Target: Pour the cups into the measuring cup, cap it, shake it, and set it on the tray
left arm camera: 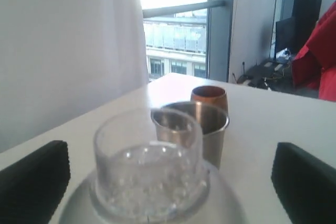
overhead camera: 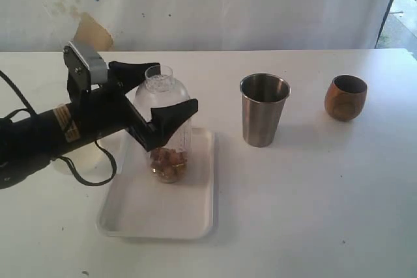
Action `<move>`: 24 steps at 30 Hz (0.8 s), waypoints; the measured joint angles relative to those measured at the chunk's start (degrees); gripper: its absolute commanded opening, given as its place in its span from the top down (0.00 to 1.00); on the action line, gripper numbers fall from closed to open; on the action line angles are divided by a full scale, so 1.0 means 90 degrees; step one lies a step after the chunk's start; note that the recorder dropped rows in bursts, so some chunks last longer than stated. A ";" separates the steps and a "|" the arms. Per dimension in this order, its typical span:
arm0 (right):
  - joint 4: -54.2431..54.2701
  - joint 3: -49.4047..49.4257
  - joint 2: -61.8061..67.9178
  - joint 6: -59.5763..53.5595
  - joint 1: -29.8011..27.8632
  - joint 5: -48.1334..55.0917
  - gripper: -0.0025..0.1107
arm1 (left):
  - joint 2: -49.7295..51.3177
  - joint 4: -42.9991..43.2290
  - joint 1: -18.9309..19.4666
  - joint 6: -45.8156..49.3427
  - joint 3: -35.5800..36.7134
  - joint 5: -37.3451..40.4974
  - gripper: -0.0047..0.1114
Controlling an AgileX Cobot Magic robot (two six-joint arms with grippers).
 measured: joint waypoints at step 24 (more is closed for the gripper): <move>0.0000 0.0000 0.0000 0.0000 0.0000 0.0000 0.98 | -0.2286 -0.1077 0.0000 0.0000 0.0000 0.2069 0.95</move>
